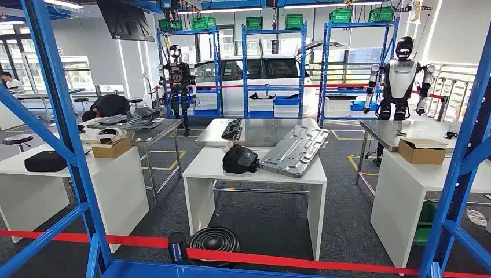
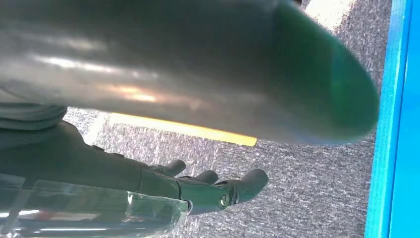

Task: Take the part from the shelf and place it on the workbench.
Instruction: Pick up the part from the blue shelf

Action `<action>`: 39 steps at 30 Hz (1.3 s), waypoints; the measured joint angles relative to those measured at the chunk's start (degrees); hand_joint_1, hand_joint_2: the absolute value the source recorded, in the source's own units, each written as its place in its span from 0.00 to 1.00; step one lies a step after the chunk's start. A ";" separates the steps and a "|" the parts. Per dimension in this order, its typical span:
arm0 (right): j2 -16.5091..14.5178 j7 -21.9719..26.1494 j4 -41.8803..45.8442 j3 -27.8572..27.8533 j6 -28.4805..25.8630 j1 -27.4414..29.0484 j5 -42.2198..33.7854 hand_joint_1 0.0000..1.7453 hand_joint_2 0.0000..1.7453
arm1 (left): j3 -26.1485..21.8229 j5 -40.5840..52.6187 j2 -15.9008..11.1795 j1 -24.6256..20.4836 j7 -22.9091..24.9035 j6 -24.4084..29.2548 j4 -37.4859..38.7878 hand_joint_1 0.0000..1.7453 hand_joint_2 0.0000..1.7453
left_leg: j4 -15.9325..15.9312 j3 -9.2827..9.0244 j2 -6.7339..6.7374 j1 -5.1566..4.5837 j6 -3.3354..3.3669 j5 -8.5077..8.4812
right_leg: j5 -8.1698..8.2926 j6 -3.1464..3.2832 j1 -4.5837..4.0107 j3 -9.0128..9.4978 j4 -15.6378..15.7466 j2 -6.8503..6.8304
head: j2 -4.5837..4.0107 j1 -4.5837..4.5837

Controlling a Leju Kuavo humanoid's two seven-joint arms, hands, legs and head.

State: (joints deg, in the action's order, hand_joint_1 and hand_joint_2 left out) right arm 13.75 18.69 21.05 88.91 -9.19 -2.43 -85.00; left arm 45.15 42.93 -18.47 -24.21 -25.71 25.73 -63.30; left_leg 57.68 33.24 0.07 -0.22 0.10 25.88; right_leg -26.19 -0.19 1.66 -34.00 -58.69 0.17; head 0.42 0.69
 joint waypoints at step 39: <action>-0.69 -0.35 -1.08 -0.45 0.69 0.01 0.09 0.00 0.00 | 0.80 -17.49 3.15 -1.32 -0.23 -16.64 -0.76 0.00 1.00 | 14.33 6.54 -0.11 0.77 -1.13 5.99 | 0.24 0.43 0.07 0.02 0.25 0.08 | 0.00 0.27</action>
State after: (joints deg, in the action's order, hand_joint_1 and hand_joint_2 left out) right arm 13.05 18.34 19.97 88.47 -8.50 -2.41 -84.91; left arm 45.95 25.44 -15.32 -25.53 -25.94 9.08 -64.06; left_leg 72.01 39.78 -0.04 0.55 -1.02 31.87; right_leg -25.95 0.25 1.73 -33.98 -58.45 0.26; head 0.42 0.96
